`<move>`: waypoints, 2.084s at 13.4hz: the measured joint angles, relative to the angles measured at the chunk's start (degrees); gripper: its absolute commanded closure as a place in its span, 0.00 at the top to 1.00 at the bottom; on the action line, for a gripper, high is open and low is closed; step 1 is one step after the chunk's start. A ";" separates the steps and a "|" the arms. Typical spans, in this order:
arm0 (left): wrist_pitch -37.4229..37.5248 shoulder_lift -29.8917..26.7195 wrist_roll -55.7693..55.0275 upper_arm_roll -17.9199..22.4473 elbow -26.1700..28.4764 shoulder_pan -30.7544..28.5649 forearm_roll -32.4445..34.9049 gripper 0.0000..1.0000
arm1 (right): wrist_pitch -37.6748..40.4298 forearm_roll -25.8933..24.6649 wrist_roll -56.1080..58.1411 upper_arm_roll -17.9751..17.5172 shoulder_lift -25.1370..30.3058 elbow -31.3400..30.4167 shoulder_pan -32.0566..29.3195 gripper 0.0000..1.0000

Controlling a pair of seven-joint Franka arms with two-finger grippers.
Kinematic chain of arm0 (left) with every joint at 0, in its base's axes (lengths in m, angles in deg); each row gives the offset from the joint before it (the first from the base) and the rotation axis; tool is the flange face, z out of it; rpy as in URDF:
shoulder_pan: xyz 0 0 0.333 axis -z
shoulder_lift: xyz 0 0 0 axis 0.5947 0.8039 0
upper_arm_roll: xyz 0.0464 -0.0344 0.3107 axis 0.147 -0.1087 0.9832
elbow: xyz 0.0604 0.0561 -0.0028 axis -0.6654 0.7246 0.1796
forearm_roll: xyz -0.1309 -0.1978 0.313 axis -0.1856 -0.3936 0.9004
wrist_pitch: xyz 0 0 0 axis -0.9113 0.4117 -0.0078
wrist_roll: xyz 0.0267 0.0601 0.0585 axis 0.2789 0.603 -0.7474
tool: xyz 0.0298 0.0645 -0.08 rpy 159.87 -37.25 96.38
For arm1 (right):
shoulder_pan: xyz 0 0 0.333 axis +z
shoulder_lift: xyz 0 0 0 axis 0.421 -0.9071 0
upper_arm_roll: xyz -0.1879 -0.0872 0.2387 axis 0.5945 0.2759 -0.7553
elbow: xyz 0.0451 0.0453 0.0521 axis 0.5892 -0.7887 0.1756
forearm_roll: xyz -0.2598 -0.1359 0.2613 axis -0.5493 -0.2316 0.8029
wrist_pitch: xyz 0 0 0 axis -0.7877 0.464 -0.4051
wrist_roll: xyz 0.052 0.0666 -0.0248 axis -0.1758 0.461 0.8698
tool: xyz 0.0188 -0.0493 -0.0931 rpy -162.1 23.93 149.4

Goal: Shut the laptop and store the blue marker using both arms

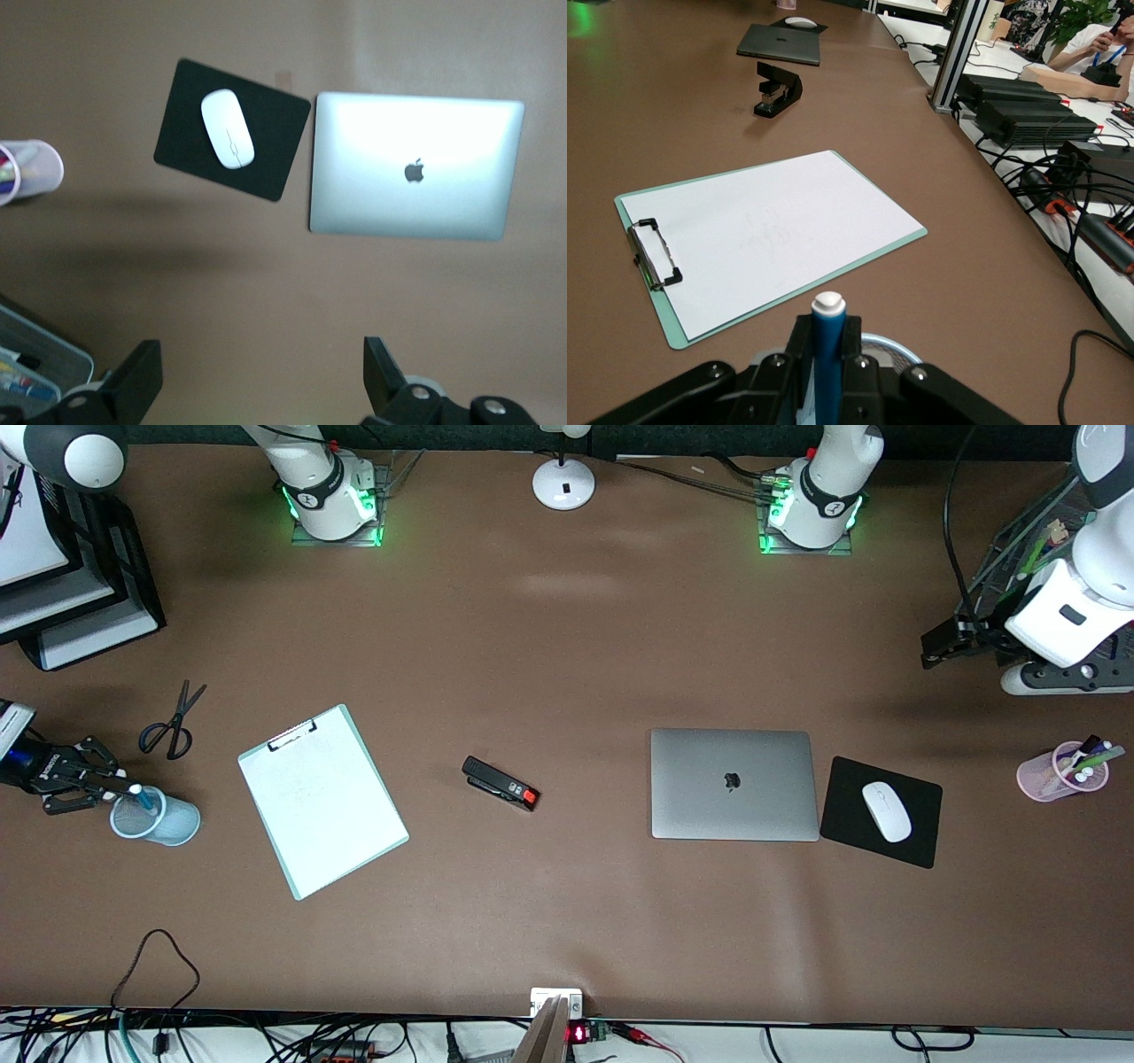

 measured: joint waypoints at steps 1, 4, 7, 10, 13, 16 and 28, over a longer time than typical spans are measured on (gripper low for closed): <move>0.41 0.00 -0.24 -0.07 -0.21 0.15 0.00 1.00 | -0.42 0.05 0.01 -0.01 0.00 0.05 0.00 0.01; 0.45 0.00 -0.93 -0.13 -1.61 0.17 -0.83 1.00 | -1.18 0.11 0.01 -0.17 -0.15 0.06 0.01 0.01; 2.76 -0.03 -1.13 -0.15 -3.08 -0.04 -1.54 1.00 | -1.52 0.12 0.03 -0.17 -1.50 0.07 0.01 0.01; 2.86 0.00 -1.80 -0.24 -3.37 -0.11 -1.56 1.00 | -1.58 0.44 0.16 -0.23 -2.18 0.21 -0.01 1.00; 2.89 0.00 -2.03 -0.22 -3.68 -0.21 -1.57 1.00 | -1.58 0.43 -2.53 -0.23 -1.86 1.21 -0.04 1.00; 3.14 0.00 -2.15 -0.20 -3.73 -0.25 -1.57 1.00 | -1.22 0.00 -8.12 -0.30 0.56 1.94 0.14 1.00; 3.75 -0.17 -2.19 -0.04 -4.06 -0.28 -1.57 1.00 | -0.68 -20.29 -45.26 -1.41 21.23 -0.29 9.71 1.00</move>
